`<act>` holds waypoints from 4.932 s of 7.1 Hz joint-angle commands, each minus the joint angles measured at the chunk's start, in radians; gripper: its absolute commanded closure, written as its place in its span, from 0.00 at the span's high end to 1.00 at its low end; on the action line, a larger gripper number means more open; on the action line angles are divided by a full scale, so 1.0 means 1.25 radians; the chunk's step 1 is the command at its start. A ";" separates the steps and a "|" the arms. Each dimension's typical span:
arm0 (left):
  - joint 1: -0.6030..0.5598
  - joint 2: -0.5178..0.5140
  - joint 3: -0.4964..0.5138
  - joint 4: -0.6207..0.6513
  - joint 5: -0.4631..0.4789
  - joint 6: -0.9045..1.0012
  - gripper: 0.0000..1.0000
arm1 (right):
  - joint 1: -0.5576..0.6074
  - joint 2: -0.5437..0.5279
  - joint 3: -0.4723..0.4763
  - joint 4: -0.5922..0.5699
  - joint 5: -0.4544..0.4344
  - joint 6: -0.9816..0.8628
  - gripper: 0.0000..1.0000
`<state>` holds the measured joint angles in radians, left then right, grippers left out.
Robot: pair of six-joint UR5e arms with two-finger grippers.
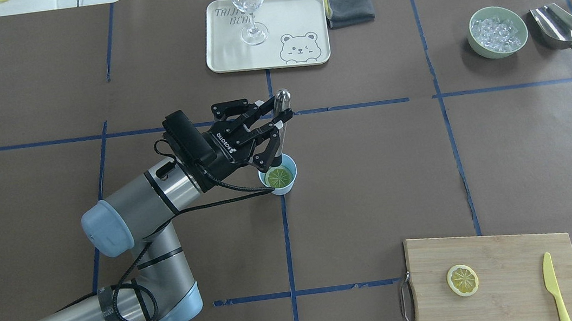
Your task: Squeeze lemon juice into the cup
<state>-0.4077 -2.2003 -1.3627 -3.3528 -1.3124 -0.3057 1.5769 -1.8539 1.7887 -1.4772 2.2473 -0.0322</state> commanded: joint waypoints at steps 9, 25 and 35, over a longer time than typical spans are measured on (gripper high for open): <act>0.029 -0.002 -0.047 0.011 0.033 -0.008 0.00 | 0.000 0.004 0.000 -0.002 0.000 0.000 1.00; -0.253 0.321 -0.356 1.407 -0.282 -0.428 0.00 | 0.000 0.004 -0.004 0.002 -0.004 -0.001 1.00; -0.331 0.312 -0.343 1.406 -0.296 -0.249 1.00 | 0.000 -0.003 -0.005 0.005 -0.004 -0.002 1.00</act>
<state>-0.7641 -1.8135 -1.7641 -1.5949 -1.6691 -0.7081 1.5769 -1.8570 1.7825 -1.4712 2.2422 -0.0353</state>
